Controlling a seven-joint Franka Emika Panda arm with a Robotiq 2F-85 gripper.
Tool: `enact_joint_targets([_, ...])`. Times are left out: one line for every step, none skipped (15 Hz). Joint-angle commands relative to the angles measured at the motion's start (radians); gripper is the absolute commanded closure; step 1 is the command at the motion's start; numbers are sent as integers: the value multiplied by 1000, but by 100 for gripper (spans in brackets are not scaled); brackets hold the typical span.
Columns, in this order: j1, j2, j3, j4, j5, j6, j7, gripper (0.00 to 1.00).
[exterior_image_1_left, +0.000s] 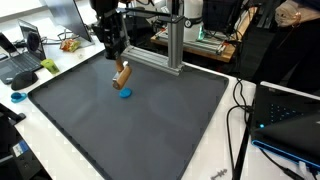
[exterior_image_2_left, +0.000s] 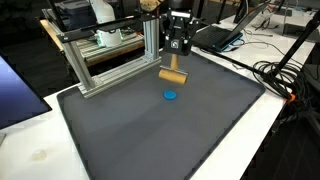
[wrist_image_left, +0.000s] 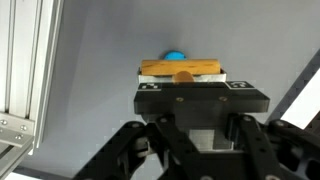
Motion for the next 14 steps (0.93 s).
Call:
enact_joint_targets([-19, 64, -3, 28, 30, 43, -26, 78])
enact_joint_targets([-20, 77, -8, 22, 24, 75, -25, 78])
enact_joint_targets([-24, 91, -10, 21, 29, 91, -31, 78])
enact_joint_targets([-28, 100, -12, 19, 35, 106, -35, 78])
enact_joint_targets([-32, 109, -12, 17, 43, 117, -42, 78])
enact_joint_targets([-35, 117, -13, 18, 49, 122, -48, 78])
enact_joint_targets([-37, 125, -13, 18, 56, 129, -53, 78])
enact_joint_targets([-39, 130, -13, 18, 68, 132, -56, 78])
enact_joint_targets([-41, 135, -11, 18, 79, 130, -62, 78])
enact_joint_targets([-39, 140, -12, 19, 82, 130, -62, 78])
enact_joint_targets([-40, 143, -11, 20, 92, 127, -65, 78])
enact_joint_targets([-39, 147, -11, 22, 96, 125, -64, 78])
enact_joint_targets([-38, 149, -10, 21, 100, 123, -65, 78])
enact_joint_targets([-36, 154, -9, 21, 102, 124, -64, 78])
